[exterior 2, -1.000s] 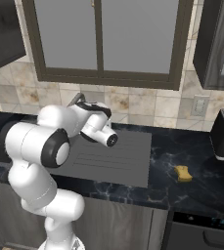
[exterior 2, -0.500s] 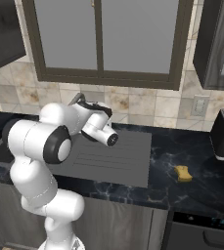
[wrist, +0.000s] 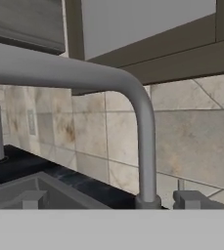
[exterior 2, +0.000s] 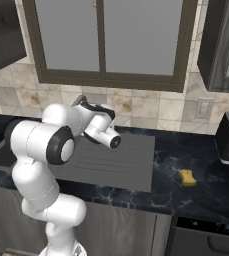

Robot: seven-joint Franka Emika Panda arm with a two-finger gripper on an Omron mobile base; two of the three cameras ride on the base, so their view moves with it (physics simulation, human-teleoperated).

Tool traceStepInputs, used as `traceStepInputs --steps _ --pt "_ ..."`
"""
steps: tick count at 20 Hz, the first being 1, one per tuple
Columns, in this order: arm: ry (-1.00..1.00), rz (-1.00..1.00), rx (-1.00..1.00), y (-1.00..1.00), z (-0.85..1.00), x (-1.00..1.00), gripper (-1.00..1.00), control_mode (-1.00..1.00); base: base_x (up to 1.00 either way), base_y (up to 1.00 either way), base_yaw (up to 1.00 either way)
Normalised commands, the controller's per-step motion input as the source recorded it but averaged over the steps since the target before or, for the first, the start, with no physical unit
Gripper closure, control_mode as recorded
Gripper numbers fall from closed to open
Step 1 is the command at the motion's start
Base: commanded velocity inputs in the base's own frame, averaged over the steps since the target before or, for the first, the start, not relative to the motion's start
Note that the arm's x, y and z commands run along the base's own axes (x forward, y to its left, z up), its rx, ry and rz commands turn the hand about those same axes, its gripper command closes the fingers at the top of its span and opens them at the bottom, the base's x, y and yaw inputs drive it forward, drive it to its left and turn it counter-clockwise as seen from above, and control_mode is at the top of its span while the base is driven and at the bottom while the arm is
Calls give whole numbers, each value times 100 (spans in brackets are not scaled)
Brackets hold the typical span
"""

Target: Soak the sponge with water for a few seconds and then drop it inside the sink.

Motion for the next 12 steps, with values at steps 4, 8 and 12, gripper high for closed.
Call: traceStepInputs --steps 4,8,12 --pt "-2 0 0 0 -8 11 -100 -100 0 0 0" --pt "-2 0 0 0 -6 15 -100 -100 0 0 0" --pt "-2 0 0 0 -5 19 -100 -100 0 0 0"
